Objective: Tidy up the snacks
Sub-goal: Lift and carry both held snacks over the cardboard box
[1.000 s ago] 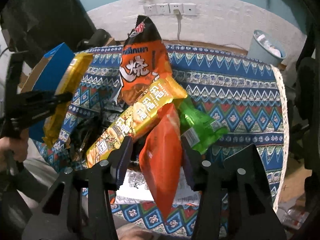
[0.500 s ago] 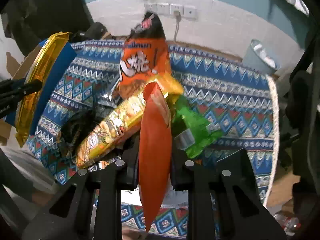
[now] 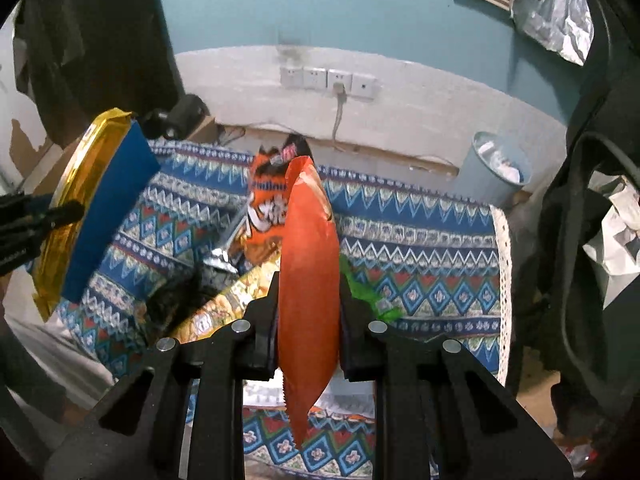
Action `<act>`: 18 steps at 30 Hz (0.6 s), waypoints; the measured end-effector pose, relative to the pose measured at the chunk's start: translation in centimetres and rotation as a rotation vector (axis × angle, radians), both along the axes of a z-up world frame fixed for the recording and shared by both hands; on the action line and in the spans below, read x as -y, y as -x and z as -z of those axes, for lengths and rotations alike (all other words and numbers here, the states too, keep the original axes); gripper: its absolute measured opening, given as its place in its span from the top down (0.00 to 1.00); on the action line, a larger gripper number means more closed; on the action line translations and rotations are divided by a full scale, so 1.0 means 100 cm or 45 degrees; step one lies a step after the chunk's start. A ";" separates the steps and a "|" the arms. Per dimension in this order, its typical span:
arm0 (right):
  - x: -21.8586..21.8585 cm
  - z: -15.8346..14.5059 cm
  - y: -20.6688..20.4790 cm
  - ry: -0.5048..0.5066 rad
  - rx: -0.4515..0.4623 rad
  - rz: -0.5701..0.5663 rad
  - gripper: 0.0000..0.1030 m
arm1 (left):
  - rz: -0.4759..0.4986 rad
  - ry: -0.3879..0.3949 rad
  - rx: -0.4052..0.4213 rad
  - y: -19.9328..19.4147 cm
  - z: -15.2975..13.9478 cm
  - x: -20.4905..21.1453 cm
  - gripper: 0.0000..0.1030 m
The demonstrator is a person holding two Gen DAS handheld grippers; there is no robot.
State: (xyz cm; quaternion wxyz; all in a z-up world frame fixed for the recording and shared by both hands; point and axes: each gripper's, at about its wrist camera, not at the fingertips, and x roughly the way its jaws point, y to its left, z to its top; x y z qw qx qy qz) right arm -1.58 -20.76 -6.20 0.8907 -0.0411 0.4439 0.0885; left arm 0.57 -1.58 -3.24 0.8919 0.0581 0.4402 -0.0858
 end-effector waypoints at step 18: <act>-0.037 -0.053 -0.006 -0.102 0.194 -0.078 0.81 | -0.070 0.033 0.071 0.006 -0.021 -0.034 0.72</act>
